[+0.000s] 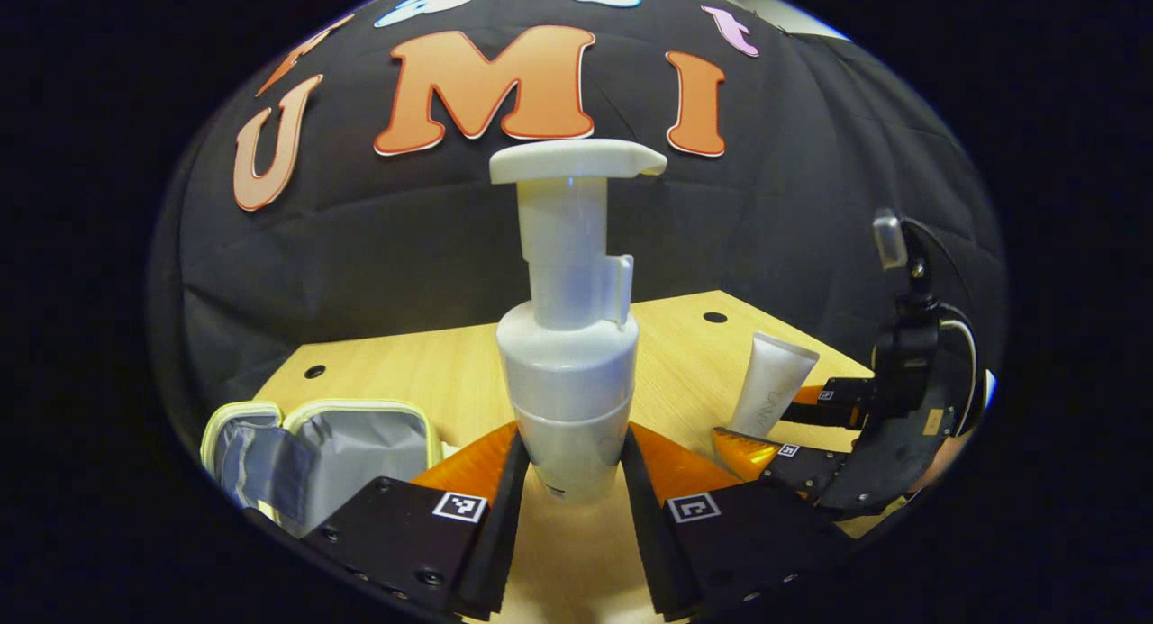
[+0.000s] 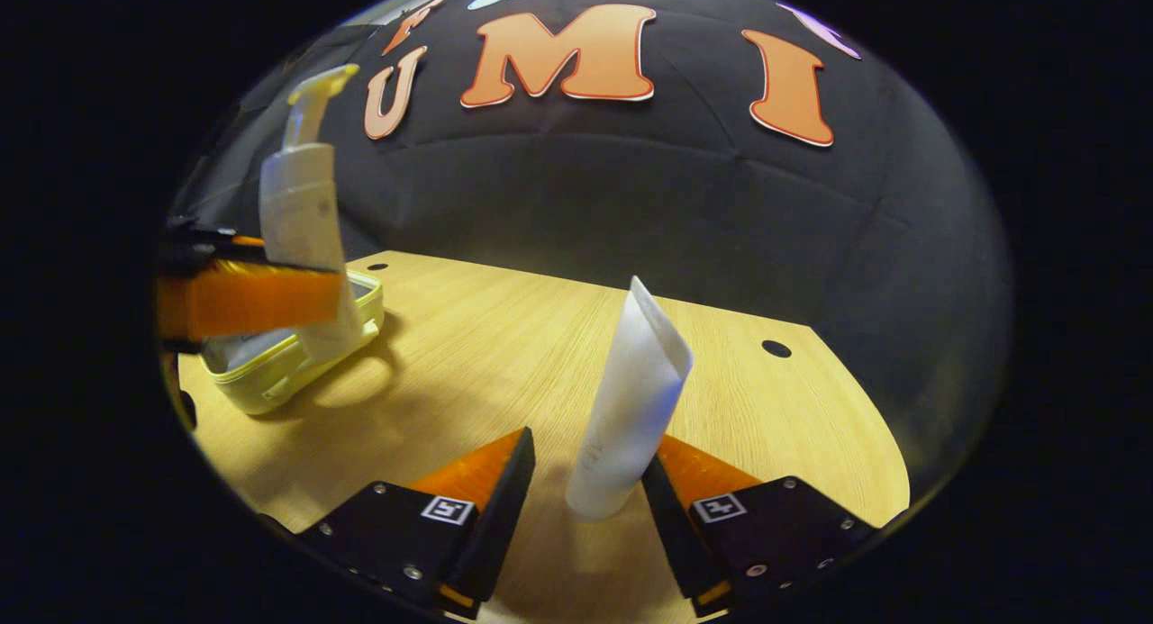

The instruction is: First open the suitcase, pack the skin care products into it, and then close the suitcase.

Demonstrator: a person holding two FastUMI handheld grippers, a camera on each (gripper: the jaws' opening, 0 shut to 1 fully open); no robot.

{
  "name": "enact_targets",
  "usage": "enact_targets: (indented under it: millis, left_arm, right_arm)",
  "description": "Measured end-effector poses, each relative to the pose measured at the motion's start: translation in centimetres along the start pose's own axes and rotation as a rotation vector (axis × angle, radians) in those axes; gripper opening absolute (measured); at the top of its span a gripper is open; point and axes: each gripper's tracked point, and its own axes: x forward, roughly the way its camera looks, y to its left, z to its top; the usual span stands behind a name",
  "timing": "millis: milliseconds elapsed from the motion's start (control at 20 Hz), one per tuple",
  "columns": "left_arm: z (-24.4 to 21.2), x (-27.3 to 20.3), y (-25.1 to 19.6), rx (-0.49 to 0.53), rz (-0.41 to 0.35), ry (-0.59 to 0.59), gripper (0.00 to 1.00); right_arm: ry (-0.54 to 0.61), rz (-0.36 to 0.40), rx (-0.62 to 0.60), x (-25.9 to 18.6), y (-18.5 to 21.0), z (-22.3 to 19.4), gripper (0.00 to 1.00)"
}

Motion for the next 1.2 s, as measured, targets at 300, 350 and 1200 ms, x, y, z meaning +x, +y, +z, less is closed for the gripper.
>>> enact_targets:
  millis: [300, 350, 1200]
  left_arm:
    - [1.7, -2.3, 4.0, -0.025, 0.055, -0.015, 0.58]
    - [1.8, -2.8, 4.7, -0.024, 0.065, -0.017, 0.58]
    - [3.8, -7.2, 18.2, -0.098, 0.243, -0.055, 0.58]
  right_arm:
    - [0.038, 0.025, 0.071, 0.3, 0.9, 0.5, 0.41]
    - [0.034, 0.033, 0.082, 0.1, 1.3, 1.2, 0.34]
    - [-0.139, 0.209, 0.072, -3.7, 11.1, 16.2, 0.33]
